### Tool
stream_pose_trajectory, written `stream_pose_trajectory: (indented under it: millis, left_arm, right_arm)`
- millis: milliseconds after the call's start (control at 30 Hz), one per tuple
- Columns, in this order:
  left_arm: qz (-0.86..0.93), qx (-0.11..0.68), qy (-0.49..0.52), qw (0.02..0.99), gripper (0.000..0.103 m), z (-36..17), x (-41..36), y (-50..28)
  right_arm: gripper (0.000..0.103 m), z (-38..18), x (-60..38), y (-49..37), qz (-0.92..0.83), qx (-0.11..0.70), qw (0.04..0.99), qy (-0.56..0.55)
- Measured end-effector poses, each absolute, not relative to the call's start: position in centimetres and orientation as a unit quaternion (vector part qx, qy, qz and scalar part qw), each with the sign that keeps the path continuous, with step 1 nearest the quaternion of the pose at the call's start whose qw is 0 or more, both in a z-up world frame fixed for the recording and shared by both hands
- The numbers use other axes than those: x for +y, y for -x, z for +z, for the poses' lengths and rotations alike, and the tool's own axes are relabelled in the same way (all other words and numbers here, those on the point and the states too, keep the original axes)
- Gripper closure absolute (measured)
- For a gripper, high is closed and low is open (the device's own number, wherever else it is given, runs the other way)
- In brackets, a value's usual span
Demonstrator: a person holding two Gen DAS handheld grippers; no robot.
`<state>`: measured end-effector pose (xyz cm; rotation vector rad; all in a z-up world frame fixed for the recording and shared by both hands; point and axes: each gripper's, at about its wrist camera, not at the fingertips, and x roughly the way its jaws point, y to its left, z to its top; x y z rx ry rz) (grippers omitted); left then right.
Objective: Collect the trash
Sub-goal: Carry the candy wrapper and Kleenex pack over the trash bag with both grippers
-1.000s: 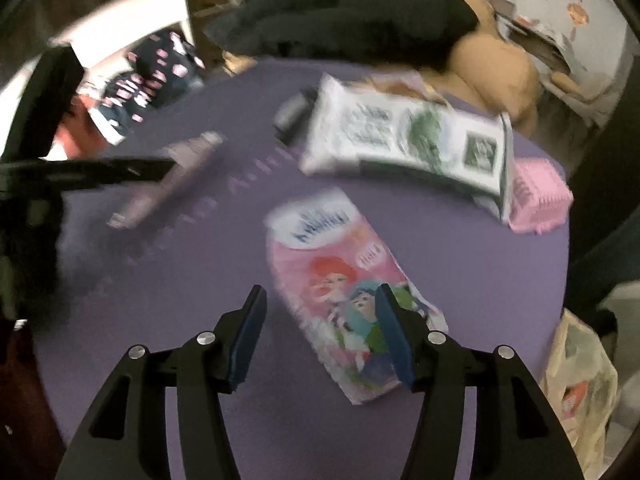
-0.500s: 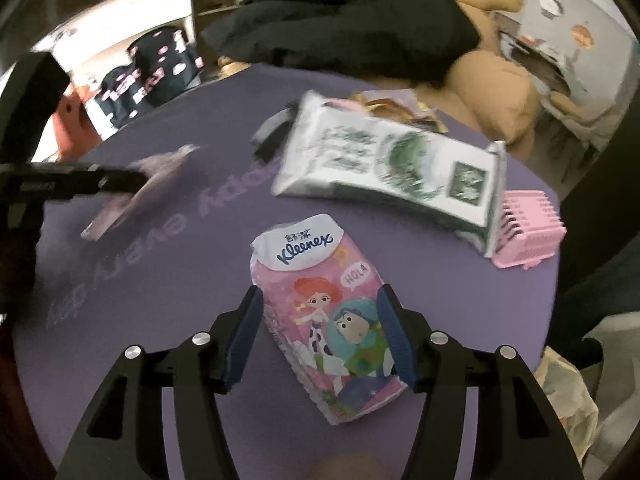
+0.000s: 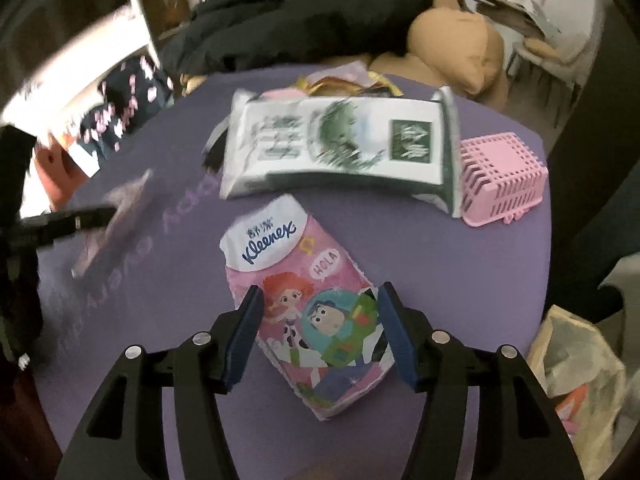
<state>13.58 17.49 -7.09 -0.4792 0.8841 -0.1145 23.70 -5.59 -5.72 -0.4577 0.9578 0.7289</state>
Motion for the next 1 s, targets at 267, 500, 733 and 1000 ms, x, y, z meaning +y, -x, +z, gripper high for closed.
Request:
stream_pose_trajectory:
  millis: [267, 500, 733, 1000]
  left_arm:
    - [-0.061, 0.426, 0.227, 0.874, 0.095, -7.2, 17.0, -13.6]
    - [-0.057, 0.426, 0.231, 0.873, 0.095, -7.3, 17.3, -13.5]
    - [-0.062, 0.424, 0.227, 0.875, 0.095, -7.1, 16.9, -13.4]
    - [-0.065, 0.419, 0.215, 0.88, 0.095, -6.3, 16.2, -13.4]
  right_arm:
    - [0.047, -5.6, -5.5, -23.0, 0.349, 0.461, 0.79, 0.204]
    - [0.047, -2.3, -7.9, -20.8, 0.374, 0.406, 0.82, 0.154]
    - [0.052, -4.1, -9.8, -21.0, 0.304, 0.425, 0.841, 0.143]
    - [0.096, -5.6, -7.9, -18.9, 0.294, 0.402, 0.845, 0.198]
